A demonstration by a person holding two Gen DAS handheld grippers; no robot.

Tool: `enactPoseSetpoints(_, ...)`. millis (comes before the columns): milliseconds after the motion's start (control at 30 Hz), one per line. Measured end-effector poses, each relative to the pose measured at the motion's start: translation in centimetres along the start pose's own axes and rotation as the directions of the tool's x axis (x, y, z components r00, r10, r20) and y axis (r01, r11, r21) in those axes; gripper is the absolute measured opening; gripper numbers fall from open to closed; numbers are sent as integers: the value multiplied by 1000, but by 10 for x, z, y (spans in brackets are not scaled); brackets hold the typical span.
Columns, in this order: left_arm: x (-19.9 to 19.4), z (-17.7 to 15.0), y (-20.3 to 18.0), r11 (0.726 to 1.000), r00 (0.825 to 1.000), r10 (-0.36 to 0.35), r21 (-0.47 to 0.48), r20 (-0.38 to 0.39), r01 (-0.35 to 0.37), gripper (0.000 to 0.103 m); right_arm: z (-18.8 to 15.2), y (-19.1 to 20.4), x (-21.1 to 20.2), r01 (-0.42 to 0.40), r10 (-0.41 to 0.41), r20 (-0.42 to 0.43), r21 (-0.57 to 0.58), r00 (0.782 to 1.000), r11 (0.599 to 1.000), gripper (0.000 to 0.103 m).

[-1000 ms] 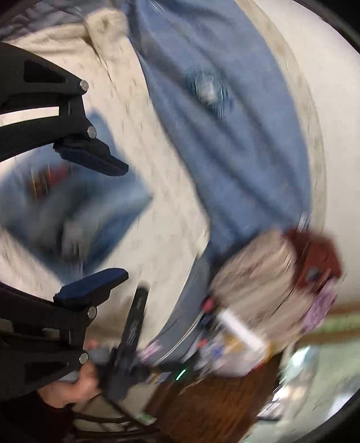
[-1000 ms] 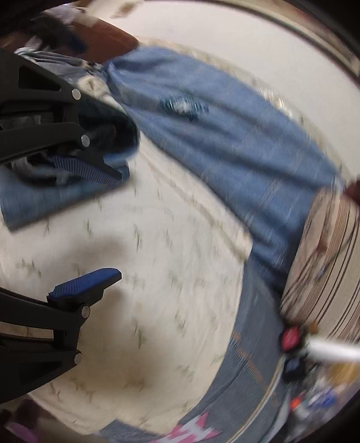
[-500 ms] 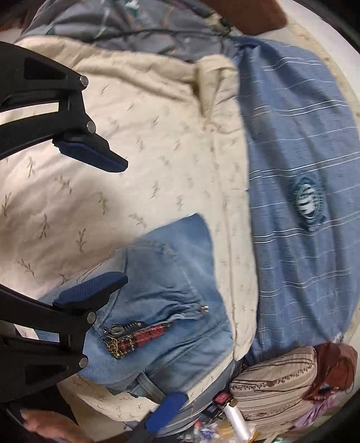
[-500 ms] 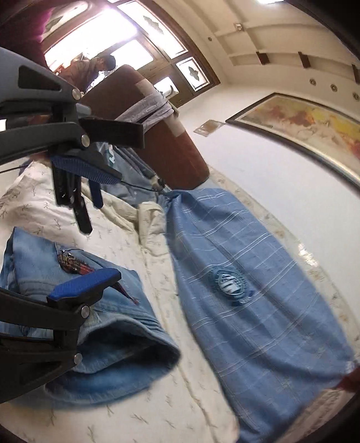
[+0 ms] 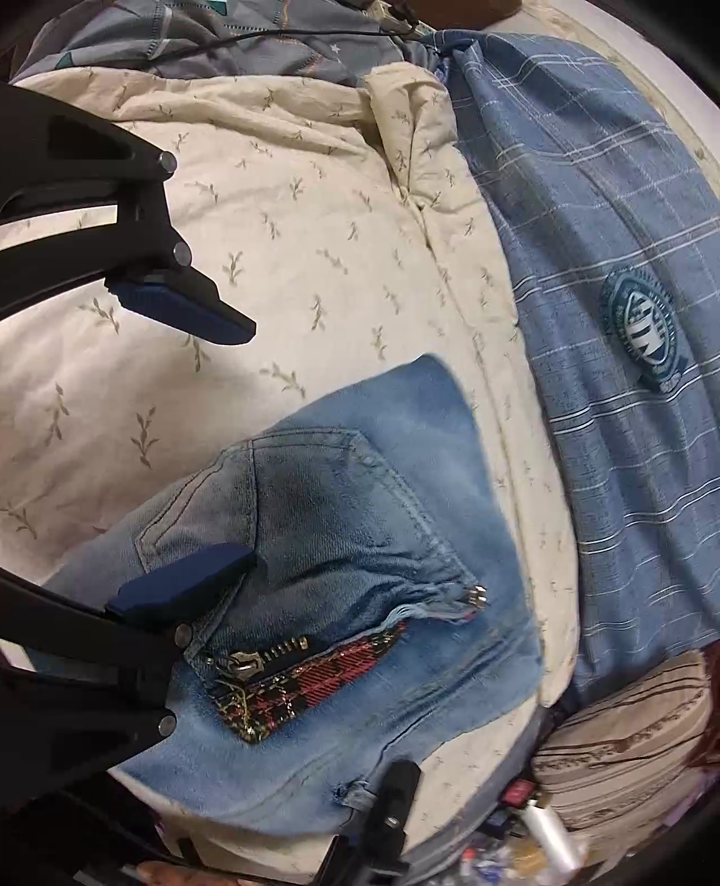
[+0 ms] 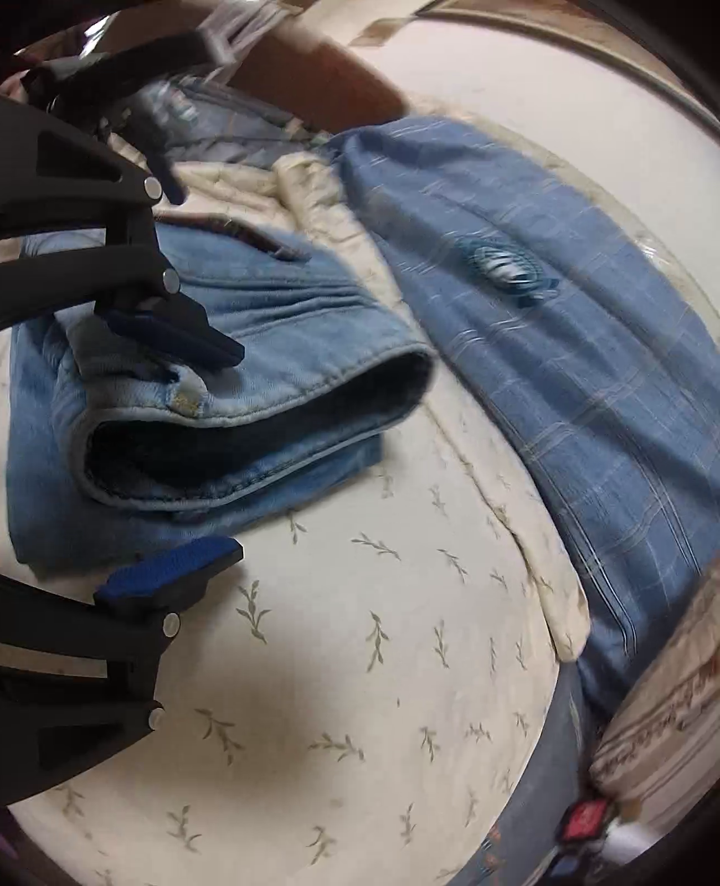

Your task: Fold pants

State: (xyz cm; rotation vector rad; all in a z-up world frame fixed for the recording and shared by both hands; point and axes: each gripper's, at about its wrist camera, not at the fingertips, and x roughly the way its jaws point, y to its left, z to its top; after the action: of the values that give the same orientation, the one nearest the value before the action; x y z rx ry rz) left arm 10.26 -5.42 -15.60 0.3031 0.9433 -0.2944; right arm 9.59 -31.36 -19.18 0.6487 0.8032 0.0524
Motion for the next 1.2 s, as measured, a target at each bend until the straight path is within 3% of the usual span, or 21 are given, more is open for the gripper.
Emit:
enactPoseSetpoints(100, -26, 10, 10, 1000, 996, -14, -20, 84, 16, 75, 11, 7, -36, -32, 39, 196, -39, 980, 999, 68)
enactPoseSetpoints(200, -40, 29, 13, 1000, 988, 15, -20, 155, -12, 75, 18, 20, -60, -130, 154, 264, -105, 952, 986, 68)
enactPoseSetpoints(300, -22, 52, 13, 996, 988, 86, -21, 127, -85, 75, 27, 45, -46, -203, 243, 225, -186, 943, 961, 68)
enactPoseSetpoints(433, 19, 71, 19, 994, 996, 75, -86, 43, -71, 75, 46, 54, 2, -356, 363, 91, -93, 927, 930, 68)
enactPoseSetpoints(567, 53, 69, 14, 992, 997, 68, -108, -23, -70, 75, 39, 40, 51, -288, 289, -29, 15, 957, 957, 67)
enactPoseSetpoints(633, 60, 68, 11, 992, 998, 55, -113, -20, -57, 75, 31, 18, 77, -204, 211, -97, 79, 973, 976, 65)
enactPoseSetpoints(733, 67, 68, 12, 991, 998, 56, -123, -37, -60, 81, 31, 8, 82, -215, 222, -102, 82, 970, 973, 62)
enactPoseSetpoints(800, 67, 68, 12, 992, 998, 57, -107, -39, -61, 83, 28, 14, 84, -196, 198, -104, 25, 975, 980, 62)
enactPoseSetpoints(900, 54, 67, 15, 991, 997, 53, -118, -51, -59, 81, 24, 15, 68, -206, 206, -79, 14, 975, 978, 64)
enactPoseSetpoints(1200, -27, 15, -11, 999, 996, -13, -47, 85, 17, 81, 9, 18, -21, -275, 275, -10, -30, 962, 961, 64)
